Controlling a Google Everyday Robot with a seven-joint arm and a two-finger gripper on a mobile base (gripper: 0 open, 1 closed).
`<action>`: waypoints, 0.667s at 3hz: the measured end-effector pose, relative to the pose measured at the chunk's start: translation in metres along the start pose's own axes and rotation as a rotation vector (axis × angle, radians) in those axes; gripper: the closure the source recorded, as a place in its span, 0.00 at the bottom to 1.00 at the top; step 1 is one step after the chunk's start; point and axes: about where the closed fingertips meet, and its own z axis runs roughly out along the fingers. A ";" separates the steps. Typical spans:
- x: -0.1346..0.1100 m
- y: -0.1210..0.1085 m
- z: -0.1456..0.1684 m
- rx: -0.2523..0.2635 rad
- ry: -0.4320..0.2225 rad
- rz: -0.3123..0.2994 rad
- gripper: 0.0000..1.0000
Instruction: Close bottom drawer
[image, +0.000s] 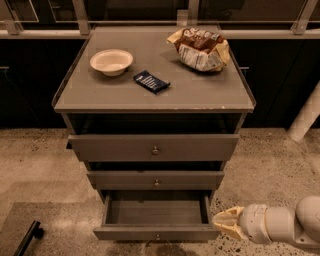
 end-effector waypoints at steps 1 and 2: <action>0.085 -0.021 0.013 0.092 0.023 0.110 1.00; 0.159 -0.047 0.029 0.133 -0.018 0.219 1.00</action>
Offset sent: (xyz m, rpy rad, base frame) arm -0.0314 -0.1058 -0.3222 0.2653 0.2538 -0.3781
